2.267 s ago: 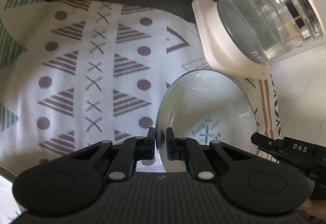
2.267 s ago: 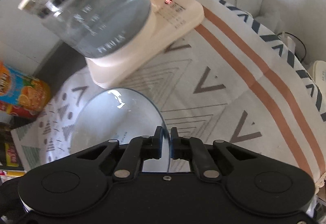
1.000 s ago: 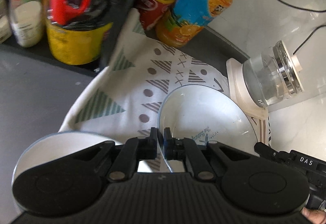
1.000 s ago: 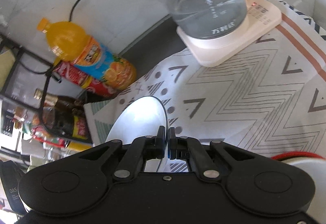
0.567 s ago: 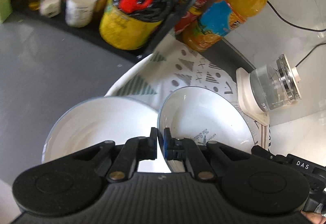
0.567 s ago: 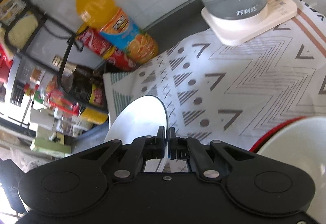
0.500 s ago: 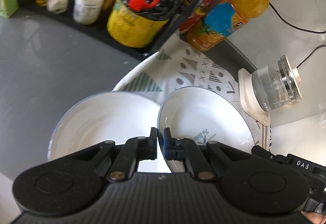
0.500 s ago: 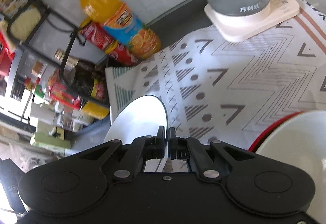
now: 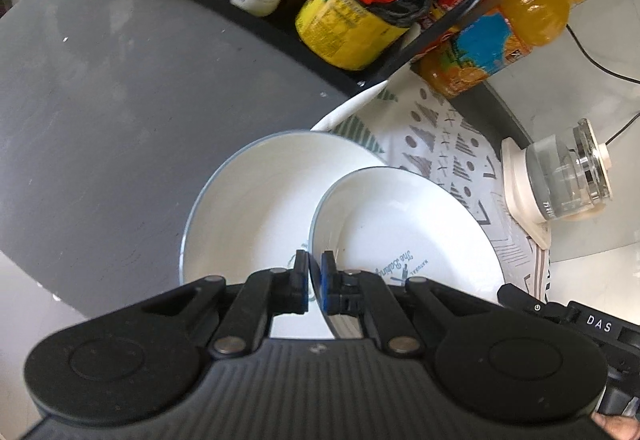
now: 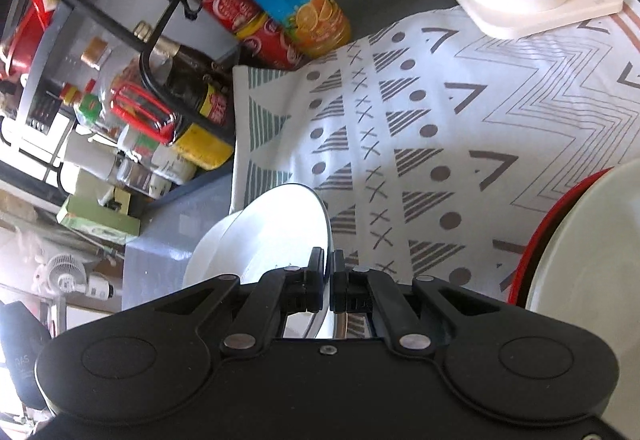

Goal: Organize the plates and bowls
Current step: 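Carry the 'Bakery' plate with both grippers and lower it onto the plate stack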

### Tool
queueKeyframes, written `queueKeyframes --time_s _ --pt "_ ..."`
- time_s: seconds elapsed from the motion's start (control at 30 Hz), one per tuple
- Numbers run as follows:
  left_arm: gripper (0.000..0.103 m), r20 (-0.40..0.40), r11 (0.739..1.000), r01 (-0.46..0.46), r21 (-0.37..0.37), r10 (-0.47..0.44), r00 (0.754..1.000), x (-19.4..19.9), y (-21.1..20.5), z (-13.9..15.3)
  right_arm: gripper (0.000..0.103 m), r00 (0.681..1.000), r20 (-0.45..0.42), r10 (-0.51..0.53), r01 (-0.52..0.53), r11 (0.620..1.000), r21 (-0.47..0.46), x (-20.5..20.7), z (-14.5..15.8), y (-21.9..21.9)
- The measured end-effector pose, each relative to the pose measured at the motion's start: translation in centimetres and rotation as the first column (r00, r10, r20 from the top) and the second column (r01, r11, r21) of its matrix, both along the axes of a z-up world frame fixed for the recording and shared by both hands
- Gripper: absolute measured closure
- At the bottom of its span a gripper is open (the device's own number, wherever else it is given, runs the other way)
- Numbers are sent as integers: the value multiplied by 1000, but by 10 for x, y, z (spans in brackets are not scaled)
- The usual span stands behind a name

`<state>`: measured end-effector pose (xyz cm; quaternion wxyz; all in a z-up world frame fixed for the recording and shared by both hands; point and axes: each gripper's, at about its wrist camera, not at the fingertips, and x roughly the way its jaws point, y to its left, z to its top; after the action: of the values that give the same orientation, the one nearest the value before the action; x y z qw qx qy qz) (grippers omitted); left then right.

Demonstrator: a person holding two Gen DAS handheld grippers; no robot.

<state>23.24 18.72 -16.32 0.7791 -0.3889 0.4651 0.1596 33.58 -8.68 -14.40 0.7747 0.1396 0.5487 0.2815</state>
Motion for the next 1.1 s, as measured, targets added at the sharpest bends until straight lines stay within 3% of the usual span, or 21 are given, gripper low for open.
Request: queueKeyframes --time_s 0.33,0.6,1.1 --pt "99 -58 1000 -11 5 12 998 -12 0 -20 101 1000 18 25 -25 1000 -8 -15 -12 9" --pt "99 -62 999 -16 29 17 998 -9 5 -24 101 999 21 45 -44 999 -32 -17 -20 17" --pt "98 -85 987 37 155 -24 996 5 6 -16 100 994 71 85 -76 990 -123 -26 -30 39"
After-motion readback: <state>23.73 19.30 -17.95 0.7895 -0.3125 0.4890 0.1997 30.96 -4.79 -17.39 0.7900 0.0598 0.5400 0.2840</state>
